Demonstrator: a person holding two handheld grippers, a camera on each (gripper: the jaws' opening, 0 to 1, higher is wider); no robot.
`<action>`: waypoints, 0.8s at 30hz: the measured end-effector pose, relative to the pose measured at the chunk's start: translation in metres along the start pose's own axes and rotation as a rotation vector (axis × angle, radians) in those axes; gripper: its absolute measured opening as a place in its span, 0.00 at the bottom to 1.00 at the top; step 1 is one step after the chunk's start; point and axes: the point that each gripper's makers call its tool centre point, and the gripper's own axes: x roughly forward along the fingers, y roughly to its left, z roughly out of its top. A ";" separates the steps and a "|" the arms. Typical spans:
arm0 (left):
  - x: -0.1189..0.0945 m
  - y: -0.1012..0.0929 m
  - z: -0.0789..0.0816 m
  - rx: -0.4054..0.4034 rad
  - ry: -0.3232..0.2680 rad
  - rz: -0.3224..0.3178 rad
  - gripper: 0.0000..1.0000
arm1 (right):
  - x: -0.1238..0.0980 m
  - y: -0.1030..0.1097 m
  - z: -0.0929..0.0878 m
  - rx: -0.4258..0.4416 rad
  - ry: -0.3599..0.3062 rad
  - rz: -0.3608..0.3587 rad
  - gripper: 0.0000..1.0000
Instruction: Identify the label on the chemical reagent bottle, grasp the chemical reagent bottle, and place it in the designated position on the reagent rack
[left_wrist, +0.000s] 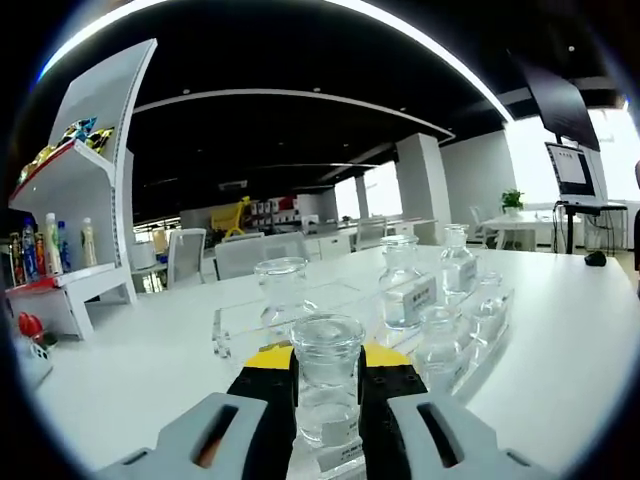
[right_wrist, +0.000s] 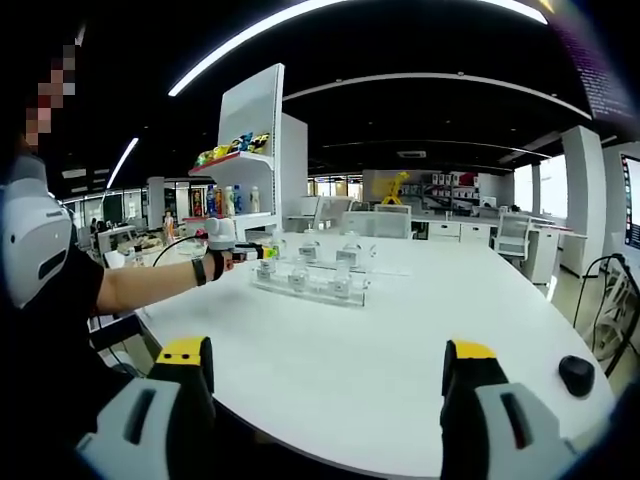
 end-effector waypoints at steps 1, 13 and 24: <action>0.000 0.000 -0.001 0.001 0.002 0.000 0.23 | 0.000 0.000 0.000 0.000 0.001 -0.001 0.91; 0.002 0.007 -0.016 -0.037 0.046 0.016 0.23 | 0.001 -0.001 0.000 0.001 0.001 -0.004 0.91; 0.003 0.006 -0.024 -0.051 0.053 0.017 0.23 | 0.001 -0.001 0.000 -0.001 0.004 -0.002 0.91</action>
